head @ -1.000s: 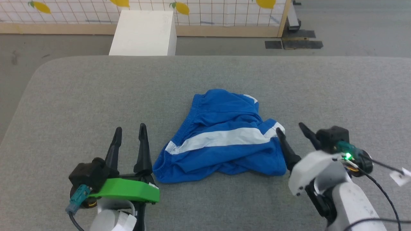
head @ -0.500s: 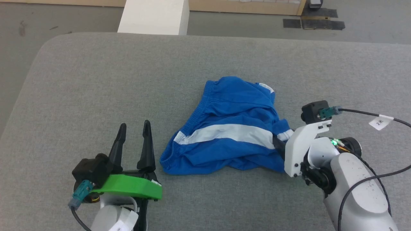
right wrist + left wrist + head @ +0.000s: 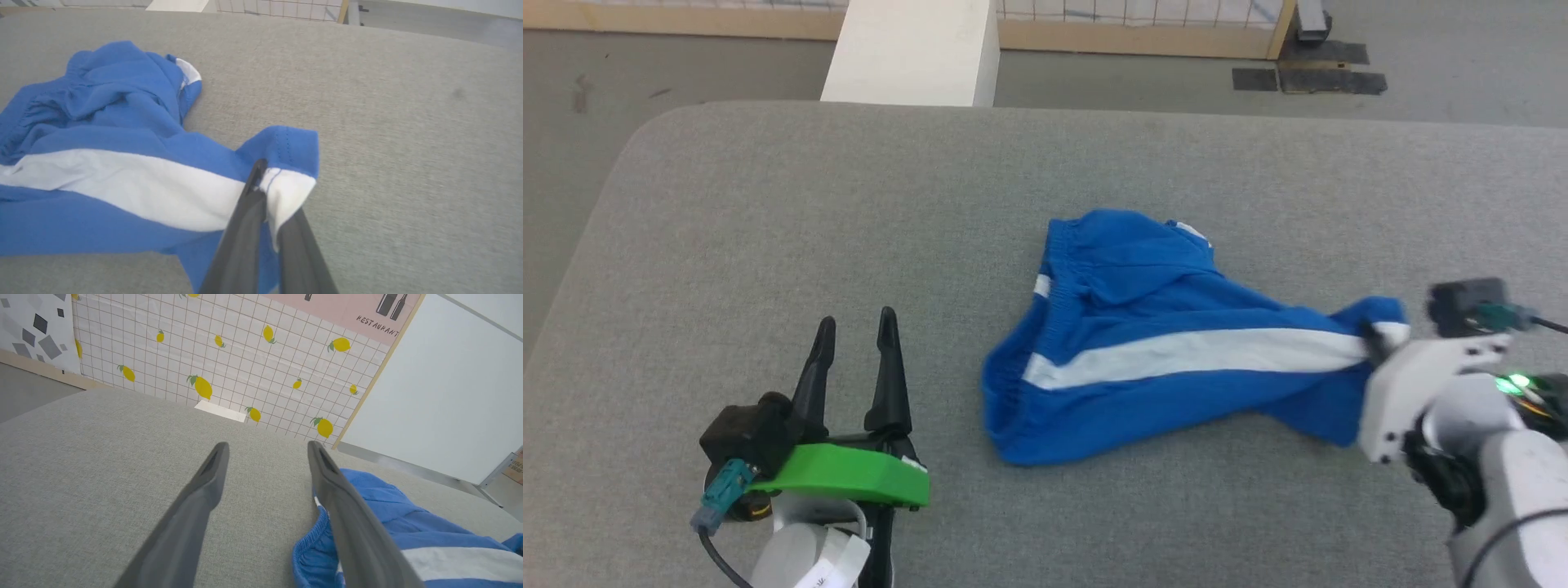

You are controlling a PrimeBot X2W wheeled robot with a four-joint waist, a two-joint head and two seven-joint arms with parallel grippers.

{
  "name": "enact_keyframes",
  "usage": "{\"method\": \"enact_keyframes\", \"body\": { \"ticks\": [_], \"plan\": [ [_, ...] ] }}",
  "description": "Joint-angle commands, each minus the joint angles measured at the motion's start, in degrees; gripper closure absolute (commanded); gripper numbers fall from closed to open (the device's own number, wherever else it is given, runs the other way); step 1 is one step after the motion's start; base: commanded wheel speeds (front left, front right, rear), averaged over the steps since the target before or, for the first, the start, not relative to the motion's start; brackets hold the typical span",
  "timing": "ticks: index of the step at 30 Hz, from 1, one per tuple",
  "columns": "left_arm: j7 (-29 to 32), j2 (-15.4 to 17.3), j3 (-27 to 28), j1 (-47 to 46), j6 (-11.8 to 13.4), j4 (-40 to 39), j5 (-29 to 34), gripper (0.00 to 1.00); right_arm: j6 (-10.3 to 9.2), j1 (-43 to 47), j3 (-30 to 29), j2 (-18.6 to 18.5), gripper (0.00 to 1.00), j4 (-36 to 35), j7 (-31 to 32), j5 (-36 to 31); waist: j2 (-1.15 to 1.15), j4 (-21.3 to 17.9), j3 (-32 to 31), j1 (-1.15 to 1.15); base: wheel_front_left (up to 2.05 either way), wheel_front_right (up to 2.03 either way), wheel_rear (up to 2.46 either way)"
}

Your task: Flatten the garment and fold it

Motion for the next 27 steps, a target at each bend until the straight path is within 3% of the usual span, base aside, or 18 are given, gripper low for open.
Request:
{"method": "enact_keyframes", "body": {
  "ticks": [1,7,8,9,10,14,23,27],
  "plan": [
    [-0.21,-0.18,0.04,0.06,0.15,0.21,-0.02,0.00,0.35,1.50,-2.19,0.43,1.00,-1.13,-0.58,-1.69,0.00,-0.68,-0.69,0.00,0.00,0.00,0.00],
    [-0.21,-0.18,-0.80,-0.21,-0.27,1.20,0.18,0.00,0.35,4.82,-10.82,2.63,1.00,-0.54,1.00,-5.34,0.00,-1.35,-1.05,0.00,0.00,0.00,0.00],
    [-0.21,-0.18,-1.06,-0.28,-0.41,1.47,0.34,0.00,0.35,4.90,-11.68,3.03,0.83,-0.20,0.91,-5.32,0.00,-1.43,-1.09,0.00,0.00,0.00,0.00],
    [-0.21,-0.18,-1.40,-0.36,-0.53,1.84,0.43,0.00,0.35,5.02,-12.28,3.46,0.25,0.14,0.64,-5.26,0.00,-1.52,-1.16,0.00,0.00,0.00,0.00],
    [-0.21,-0.18,-1.69,-0.42,-0.62,2.15,0.54,0.00,0.35,5.18,-12.48,3.70,0.00,0.26,0.27,-5.50,0.00,-1.63,-1.25,0.00,0.00,0.00,0.00],
    [-0.21,-0.18,-3.26,-0.86,-1.18,3.82,1.06,0.00,0.35,6.67,-13.12,4.65,0.00,-1.32,-4.61,-6.14,0.00,-2.20,-2.10,0.00,0.00,0.00,0.00],
    [-0.22,-0.18,-10.10,-2.84,-1.99,8.72,1.16,0.00,0.35,14.69,-10.53,5.33,0.00,-7.60,-26.69,-8.50,0.00,-4.62,-5.01,0.00,0.00,0.00,0.00],
    [0.74,-0.18,-14.19,-5.58,-1.89,12.08,0.65,0.00,0.35,17.55,-8.01,5.35,0.00,-8.39,-33.69,-7.48,0.00,-5.86,-5.55,0.00,0.00,0.00,0.00]
  ]
}}
